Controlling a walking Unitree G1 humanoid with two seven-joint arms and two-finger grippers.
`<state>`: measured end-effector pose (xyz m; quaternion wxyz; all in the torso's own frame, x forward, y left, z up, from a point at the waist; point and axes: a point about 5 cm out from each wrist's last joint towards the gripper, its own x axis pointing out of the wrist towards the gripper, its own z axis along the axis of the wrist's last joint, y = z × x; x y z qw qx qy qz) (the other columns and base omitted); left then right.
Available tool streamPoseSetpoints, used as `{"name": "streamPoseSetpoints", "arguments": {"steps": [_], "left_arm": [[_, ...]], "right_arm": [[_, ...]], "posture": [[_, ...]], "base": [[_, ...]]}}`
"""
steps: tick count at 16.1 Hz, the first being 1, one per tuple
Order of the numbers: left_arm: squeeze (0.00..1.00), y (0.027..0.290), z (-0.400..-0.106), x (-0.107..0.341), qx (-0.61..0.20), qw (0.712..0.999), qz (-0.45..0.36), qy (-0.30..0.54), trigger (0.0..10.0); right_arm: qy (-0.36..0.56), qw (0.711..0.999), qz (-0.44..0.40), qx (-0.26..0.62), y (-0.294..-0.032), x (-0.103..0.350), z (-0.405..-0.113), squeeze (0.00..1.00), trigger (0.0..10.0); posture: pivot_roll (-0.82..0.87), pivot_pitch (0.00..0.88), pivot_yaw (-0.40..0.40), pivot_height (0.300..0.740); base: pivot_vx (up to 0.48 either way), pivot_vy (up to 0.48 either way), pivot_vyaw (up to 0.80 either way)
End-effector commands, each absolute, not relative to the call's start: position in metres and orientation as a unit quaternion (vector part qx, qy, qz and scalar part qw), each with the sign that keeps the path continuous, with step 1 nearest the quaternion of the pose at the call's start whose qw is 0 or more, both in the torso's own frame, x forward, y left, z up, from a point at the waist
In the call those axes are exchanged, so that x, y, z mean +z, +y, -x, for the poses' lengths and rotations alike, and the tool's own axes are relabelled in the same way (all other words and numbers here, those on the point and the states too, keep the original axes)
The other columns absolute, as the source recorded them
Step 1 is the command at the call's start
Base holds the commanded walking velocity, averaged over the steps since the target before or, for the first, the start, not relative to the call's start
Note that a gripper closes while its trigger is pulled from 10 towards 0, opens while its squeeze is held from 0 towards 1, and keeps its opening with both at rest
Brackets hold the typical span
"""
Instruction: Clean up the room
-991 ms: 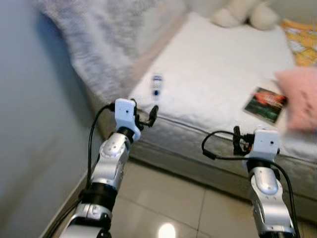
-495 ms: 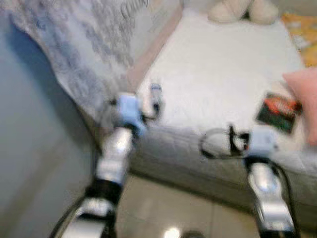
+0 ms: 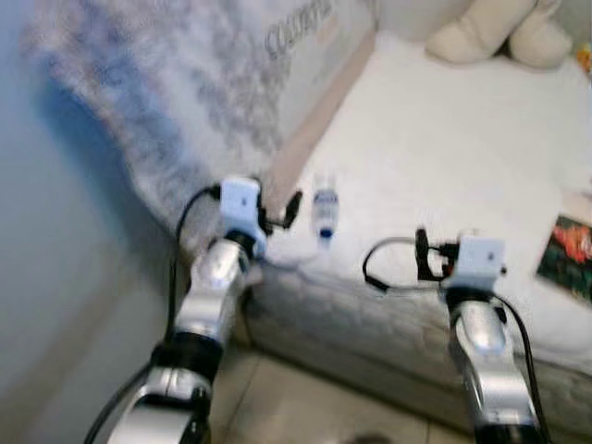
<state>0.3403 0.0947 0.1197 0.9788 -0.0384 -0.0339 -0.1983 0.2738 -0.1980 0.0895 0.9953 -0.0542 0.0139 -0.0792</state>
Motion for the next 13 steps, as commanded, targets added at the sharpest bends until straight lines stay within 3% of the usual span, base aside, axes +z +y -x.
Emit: {"name": "streamPoseSetpoints", "arguments": {"steps": [1, 4, 6, 9, 13], "left_arm": [[0.0, 0.093, -0.339, 0.115, -0.204, 0.978, 0.043, -0.02, 10.0], [0.0, 0.092, -0.337, 0.112, -0.191, 0.98, 0.051, -0.021, 10.0], [0.0, 0.087, -0.334, 0.105, -0.178, 0.982, 0.062, -0.006, 10.0], [0.0, 0.079, -0.331, 0.105, -0.197, 0.977, 0.077, -0.008, 10.0], [0.0, 0.074, -0.336, 0.109, -0.216, 0.973, 0.084, -0.005, 10.0]], "right_arm": [[0.016, 0.995, 0.053, -0.083, -0.201, 0.09, -0.273, 0.0, 10.0], [0.029, 0.995, 0.07, -0.069, -0.209, 0.091, -0.272, 0.0, 10.0], [0.029, 0.994, 0.088, -0.052, -0.215, 0.096, -0.271, 0.0, 10.0], [0.02, 0.994, 0.085, -0.066, -0.215, 0.099, -0.272, 0.0, 10.0], [0.008, 0.994, 0.082, -0.07, -0.208, 0.102, -0.275, 0.0, 10.0]], "posture": [[-0.1, 0.0, 0.037, 0.74], [-0.1, 0.0, -0.052, 0.74], [-0.13, 0.0, -0.069, 0.74], [-0.13, 0.0, -0.041, 0.74], [-0.15, 0.0, 0.004, 0.74]], "base": [[0.0, 0.0, 0.0], [0.0, 0.0, 0.0], [0.0, 0.0, 0.0], [0.0, 0.0, 0.0], [0.327, -0.347, 0.0]]}}
